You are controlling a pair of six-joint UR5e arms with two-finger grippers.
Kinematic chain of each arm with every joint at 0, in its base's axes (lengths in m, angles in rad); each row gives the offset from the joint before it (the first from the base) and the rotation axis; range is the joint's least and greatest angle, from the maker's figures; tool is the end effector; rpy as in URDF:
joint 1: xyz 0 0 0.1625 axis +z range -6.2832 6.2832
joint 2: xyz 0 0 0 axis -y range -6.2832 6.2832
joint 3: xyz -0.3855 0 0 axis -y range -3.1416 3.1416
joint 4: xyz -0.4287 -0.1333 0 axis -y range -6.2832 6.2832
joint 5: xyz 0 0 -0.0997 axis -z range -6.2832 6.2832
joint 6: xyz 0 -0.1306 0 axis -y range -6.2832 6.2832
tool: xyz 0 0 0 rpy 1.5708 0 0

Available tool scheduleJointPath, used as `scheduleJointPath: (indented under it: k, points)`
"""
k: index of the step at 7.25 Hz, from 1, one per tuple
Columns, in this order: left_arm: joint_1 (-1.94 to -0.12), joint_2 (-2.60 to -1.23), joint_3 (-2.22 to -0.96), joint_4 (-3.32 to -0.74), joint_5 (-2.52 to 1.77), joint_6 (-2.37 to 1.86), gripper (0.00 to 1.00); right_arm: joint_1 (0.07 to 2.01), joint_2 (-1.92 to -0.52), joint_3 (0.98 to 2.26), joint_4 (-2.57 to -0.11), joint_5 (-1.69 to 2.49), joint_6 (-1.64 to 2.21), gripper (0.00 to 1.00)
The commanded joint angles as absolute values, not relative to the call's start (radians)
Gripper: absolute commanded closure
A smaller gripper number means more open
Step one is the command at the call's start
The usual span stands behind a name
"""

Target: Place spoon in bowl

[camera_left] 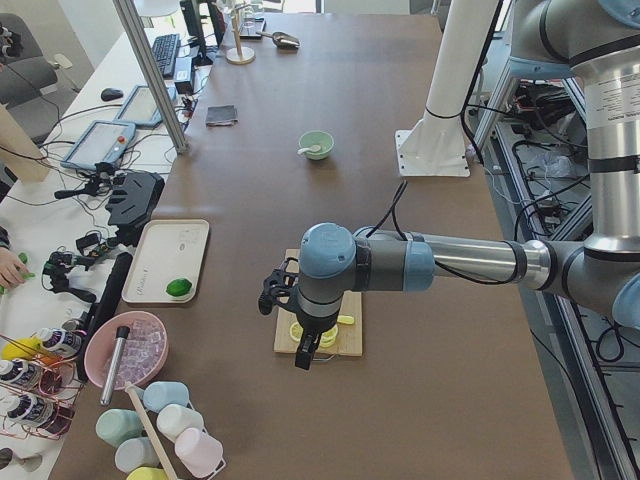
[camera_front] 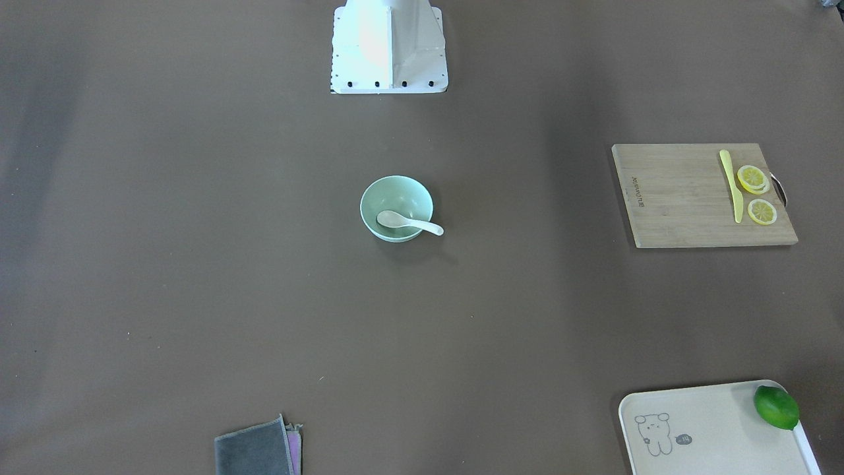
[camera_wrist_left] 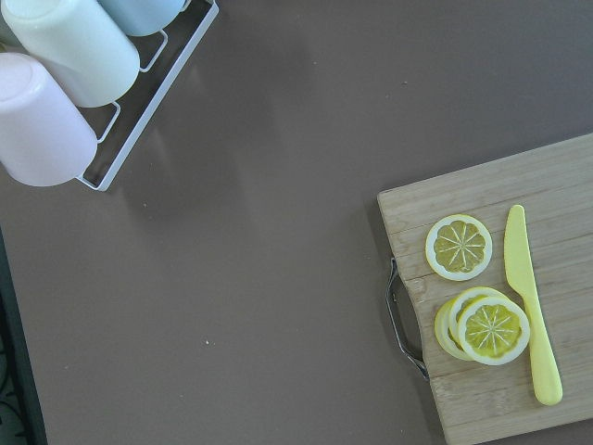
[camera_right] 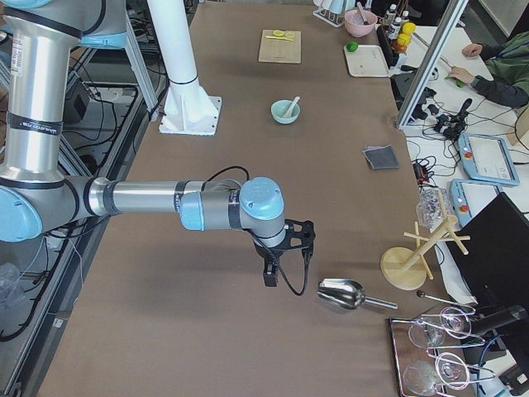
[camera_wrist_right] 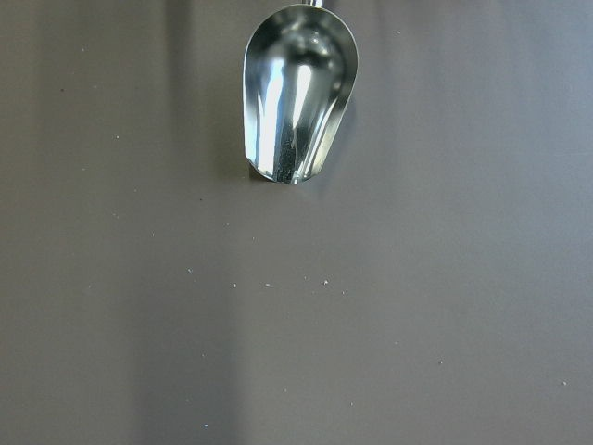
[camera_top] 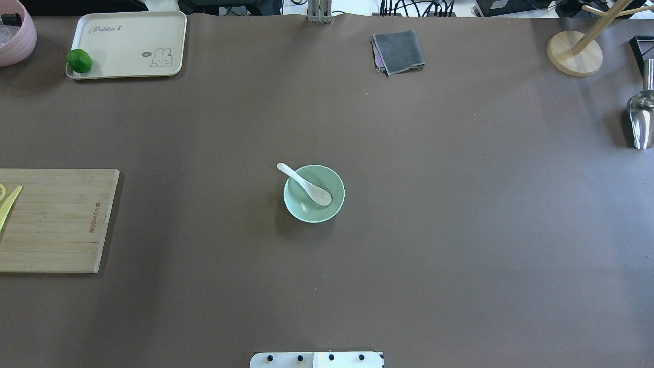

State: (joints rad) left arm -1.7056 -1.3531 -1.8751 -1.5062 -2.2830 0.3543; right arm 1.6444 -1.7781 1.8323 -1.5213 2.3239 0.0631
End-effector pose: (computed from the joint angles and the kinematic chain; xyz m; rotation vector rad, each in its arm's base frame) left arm -0.1074 -0.4352 0.5985 0.1933 0.6873 0.2180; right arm 0.0775 -0.4533 0.6010 0.1027 -0.7521 0.0910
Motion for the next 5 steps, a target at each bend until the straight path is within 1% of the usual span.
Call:
scheduleJointPath:
  k: [1, 5]
  points:
    - [-1.706, -1.347, -1.881, -1.508, -2.284, 0.354, 0.02, 1.644, -1.786, 1.832, -1.522, 2.324, 0.063, 0.0]
    - [-1.707, -1.341, -1.902, -1.506, -2.286, 0.356, 0.02, 1.644, -1.792, 1.83, -1.522, 2.322, 0.063, 0.0]
